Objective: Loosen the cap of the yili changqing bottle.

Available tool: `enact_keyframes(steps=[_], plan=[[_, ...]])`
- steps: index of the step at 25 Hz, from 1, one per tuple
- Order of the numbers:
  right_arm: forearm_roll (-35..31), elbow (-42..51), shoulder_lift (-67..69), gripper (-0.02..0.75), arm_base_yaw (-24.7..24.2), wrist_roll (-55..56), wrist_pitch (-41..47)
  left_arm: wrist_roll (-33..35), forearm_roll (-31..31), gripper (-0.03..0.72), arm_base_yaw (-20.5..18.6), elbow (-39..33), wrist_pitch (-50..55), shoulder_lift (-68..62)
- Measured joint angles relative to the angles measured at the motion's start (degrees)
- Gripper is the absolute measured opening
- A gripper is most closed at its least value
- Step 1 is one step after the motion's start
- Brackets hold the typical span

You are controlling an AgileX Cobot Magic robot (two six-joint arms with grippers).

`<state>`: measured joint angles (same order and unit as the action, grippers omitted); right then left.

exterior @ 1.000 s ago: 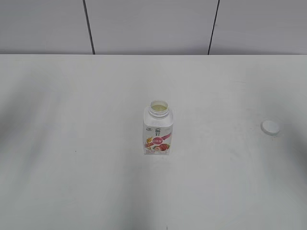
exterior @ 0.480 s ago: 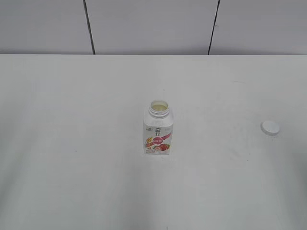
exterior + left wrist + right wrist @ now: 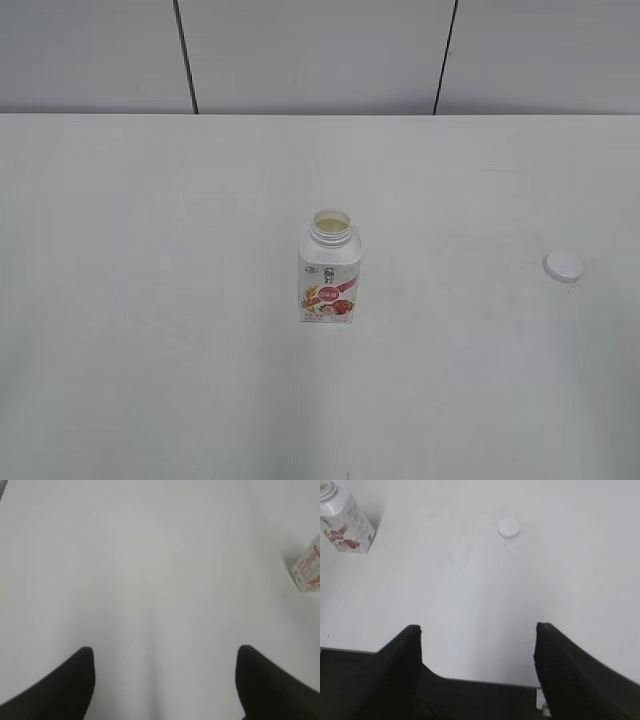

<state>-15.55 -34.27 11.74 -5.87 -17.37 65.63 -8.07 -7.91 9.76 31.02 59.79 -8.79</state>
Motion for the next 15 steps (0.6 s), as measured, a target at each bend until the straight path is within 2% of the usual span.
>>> enact_keyframes(steps=[8,15], plan=[[0.55,2.51,-10.78,0.554,0.00,-0.01,3.87,0.17,0.00,0.530,0.00,-0.34,1.69,9.11],[9.46,4.70,-12.18,0.554,0.00,2.90,-1.43,0.22,0.51,0.530,0.00,-1.27,1.02,9.18]])
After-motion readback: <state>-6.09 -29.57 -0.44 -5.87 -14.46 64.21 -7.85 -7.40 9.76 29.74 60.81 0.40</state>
